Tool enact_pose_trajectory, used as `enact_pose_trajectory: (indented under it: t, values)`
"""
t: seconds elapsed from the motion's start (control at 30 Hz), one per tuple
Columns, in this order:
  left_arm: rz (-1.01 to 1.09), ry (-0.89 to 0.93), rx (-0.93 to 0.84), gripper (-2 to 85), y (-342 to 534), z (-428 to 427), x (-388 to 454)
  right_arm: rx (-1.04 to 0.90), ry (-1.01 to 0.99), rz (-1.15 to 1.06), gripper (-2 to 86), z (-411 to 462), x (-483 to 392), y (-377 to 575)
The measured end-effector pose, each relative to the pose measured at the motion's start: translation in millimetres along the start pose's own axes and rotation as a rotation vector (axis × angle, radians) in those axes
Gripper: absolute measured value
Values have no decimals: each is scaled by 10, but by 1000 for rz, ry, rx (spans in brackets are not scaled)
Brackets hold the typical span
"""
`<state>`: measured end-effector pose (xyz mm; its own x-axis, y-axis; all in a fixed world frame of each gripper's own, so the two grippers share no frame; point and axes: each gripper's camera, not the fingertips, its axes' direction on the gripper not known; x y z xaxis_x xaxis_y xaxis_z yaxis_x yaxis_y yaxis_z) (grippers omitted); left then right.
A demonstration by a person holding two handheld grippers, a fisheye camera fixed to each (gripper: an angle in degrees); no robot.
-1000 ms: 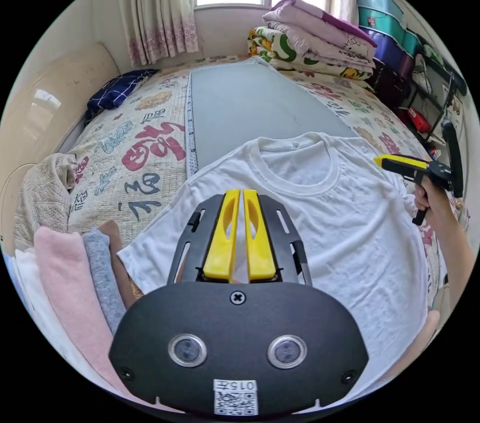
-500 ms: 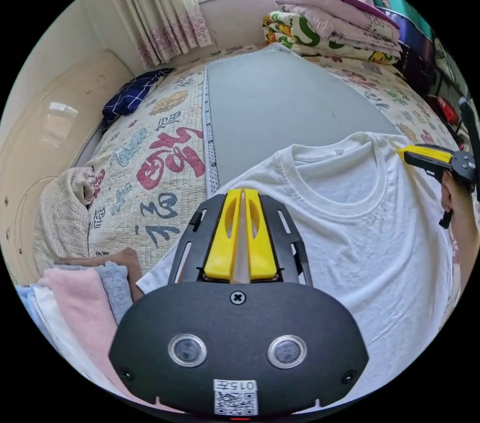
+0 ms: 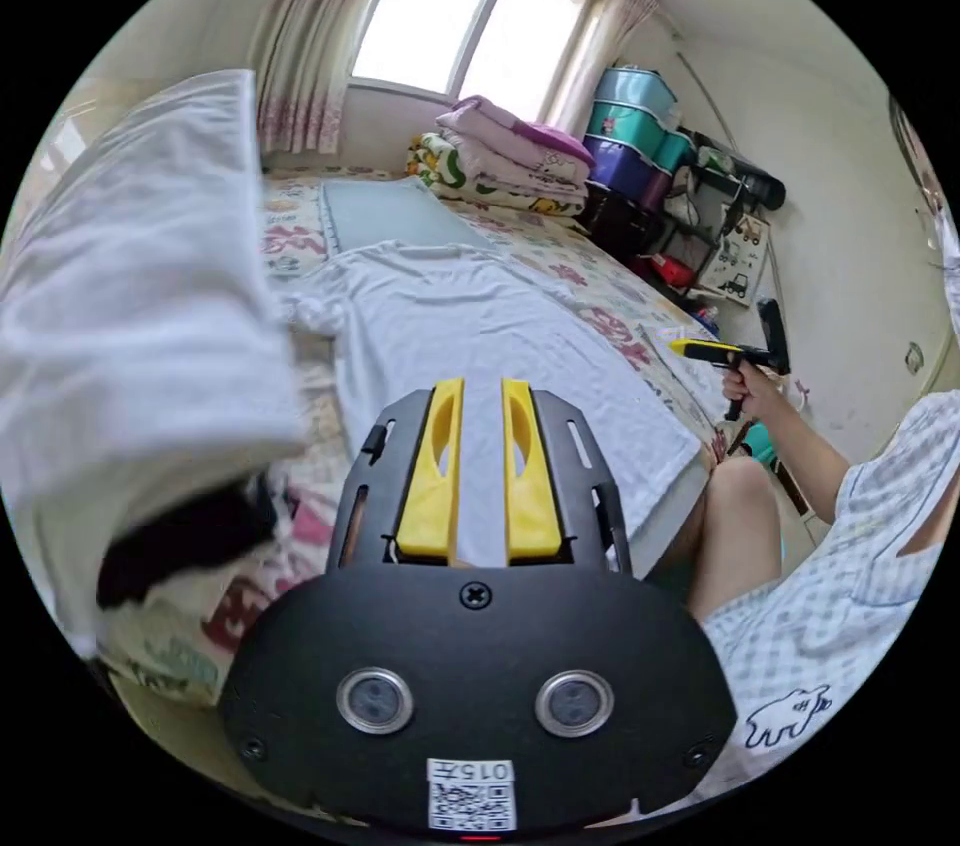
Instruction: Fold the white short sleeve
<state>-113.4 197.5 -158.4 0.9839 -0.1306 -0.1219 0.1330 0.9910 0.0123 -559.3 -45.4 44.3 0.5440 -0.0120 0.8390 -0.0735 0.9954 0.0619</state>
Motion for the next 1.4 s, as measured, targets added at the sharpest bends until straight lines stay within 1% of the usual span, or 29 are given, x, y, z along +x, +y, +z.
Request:
enact_pose_trajectory:
  t: [0.07, 0.1, 0.17, 0.23, 0.27, 0.33, 0.37, 0.47, 0.53, 0.6, 0.63, 0.77, 0.9, 1.03, 1.1, 1.17, 1.4]
  values:
    - [-149, -53, -70, 71, 437, -270, -414, -59, -55, 184, 81, -356, 304, 334]
    - [-181, -48, -88, 74, 535, -309, -510, -63, -89, 220, 87, -427, 357, 394]
    - [-299, 28, -119, 85, 855, -406, -781, -45, -222, 325, 107, -646, 448, 531]
    - [-336, 111, -111, 88, 971, -422, -861, -14, -271, 392, 113, -759, 438, 523]
    - [-346, 137, -136, 89, 1000, -376, -873, -2, -289, 424, 116, -829, 410, 463]
    - [-356, 184, -186, 90, 1030, -230, -880, -11, -279, 453, 120, -909, 337, 332]
    - [-375, 220, -217, 90, 1065, -104, -904, -48, -257, 464, 123, -932, 278, 229]
    - [-428, 195, -291, 101, 1103, 98, -984, -128, -249, 488, 132, -962, 183, 5]
    - [-402, 146, -281, 107, 1067, 84, -981, -168, -280, 536, 134, -953, 191, -83]
    - [-397, 175, -319, 106, 1064, 163, -993, -202, -330, 567, 135, -944, 176, -162]
    - [-402, 205, -367, 105, 1073, 253, -1007, -210, -334, 578, 135, -971, 134, -221]
    - [-369, 127, -392, 90, 1043, 295, -995, -242, -281, 555, 125, -1117, -168, -469]
    - [-383, 104, -406, 65, 1067, 296, -1072, -267, -238, 530, 113, -1210, -439, -659]
    - [-391, 135, -412, 14, 1126, 257, -1175, -353, -236, 447, 60, -1216, -793, -865]
    - [-386, 159, -406, 0, 1175, 214, -1201, -361, -199, 413, 40, -1265, -945, -944]
    - [-375, 166, -377, -5, 1237, 95, -1233, -354, -189, 369, 15, -1334, -1144, -1009]
    - [-405, 220, -295, -8, 1441, -206, -1366, -276, -197, 330, -2, -1622, -1563, -1020]
